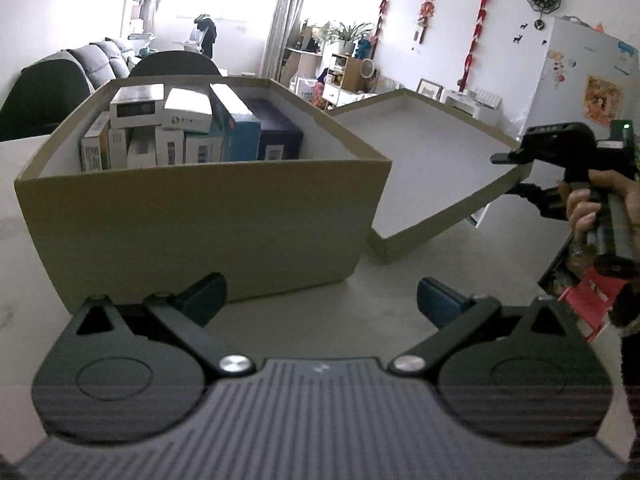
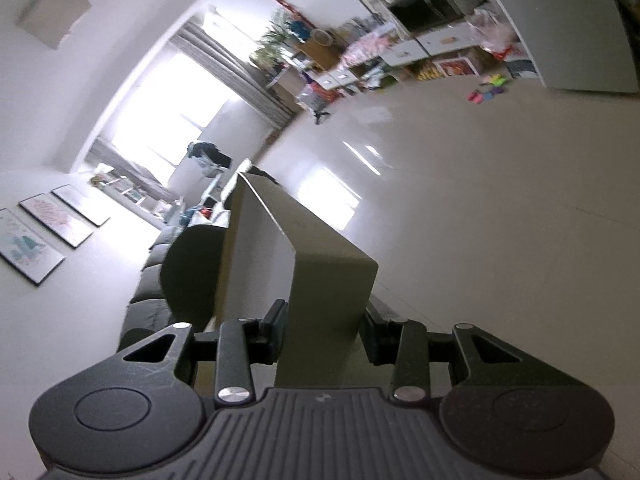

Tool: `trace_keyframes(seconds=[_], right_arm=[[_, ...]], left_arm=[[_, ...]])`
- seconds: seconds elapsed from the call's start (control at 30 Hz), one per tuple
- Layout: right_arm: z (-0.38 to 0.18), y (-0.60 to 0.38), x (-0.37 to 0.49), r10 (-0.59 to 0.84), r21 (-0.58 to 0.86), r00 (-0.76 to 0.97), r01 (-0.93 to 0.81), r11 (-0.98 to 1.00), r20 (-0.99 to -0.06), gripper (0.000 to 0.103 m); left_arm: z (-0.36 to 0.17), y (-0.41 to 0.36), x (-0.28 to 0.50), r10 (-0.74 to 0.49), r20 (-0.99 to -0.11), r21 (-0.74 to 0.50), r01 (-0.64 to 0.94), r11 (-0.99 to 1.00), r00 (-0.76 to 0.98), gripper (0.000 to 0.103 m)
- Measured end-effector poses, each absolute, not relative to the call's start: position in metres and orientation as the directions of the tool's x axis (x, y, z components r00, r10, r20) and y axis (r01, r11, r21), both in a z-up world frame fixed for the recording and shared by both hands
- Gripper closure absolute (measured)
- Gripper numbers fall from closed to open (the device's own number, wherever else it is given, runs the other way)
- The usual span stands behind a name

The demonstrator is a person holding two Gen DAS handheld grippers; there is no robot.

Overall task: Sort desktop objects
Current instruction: 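Lift the lid with the right gripper and swing it over the cardboard box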

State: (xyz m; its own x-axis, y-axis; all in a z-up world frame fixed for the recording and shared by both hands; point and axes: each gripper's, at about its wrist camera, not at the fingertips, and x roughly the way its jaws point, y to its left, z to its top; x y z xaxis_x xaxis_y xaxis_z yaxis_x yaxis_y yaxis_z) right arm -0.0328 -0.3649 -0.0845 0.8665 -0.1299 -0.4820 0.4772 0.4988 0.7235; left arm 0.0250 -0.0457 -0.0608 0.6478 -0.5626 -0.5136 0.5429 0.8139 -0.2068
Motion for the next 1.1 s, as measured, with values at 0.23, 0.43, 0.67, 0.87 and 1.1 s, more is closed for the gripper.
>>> trace_keyframes(seconds=[0.23,0.43,0.67,0.87,1.1], right_arm=[[-0.062,-0.354,-0.059,-0.136,0.73,0.9,0.417,0.542,-0.413,0.062],[-0.05,-0.345,-0.081,-0.144,0.724,0.92,0.377,0.578,-0.365,0.061],[-0.033,-0.331,-0.1,-0.163,0.688,0.931,0.353,0.634,-0.328,0.061],[-0.018,-0.318,-0.114,-0.184,0.655,0.936,0.343,0.674,-0.301,0.061],[-0.01,-0.294,-0.122,-0.142,0.622,0.95,0.291,0.727,-0.279,0.06]], left_arm=[[-0.058,-0.043,0.022,-0.577,-0.504,-0.224,0.547,0.806,0.643,0.0],[-0.057,-0.044,0.018,-0.585,-0.5,-0.225,0.557,0.8,0.639,0.0],[-0.055,-0.046,0.013,-0.598,-0.494,-0.225,0.572,0.789,0.631,0.0],[-0.055,-0.045,0.012,-0.604,-0.492,-0.228,0.576,0.785,0.627,0.0],[-0.055,-0.042,0.012,-0.607,-0.489,-0.236,0.575,0.784,0.626,0.0]])
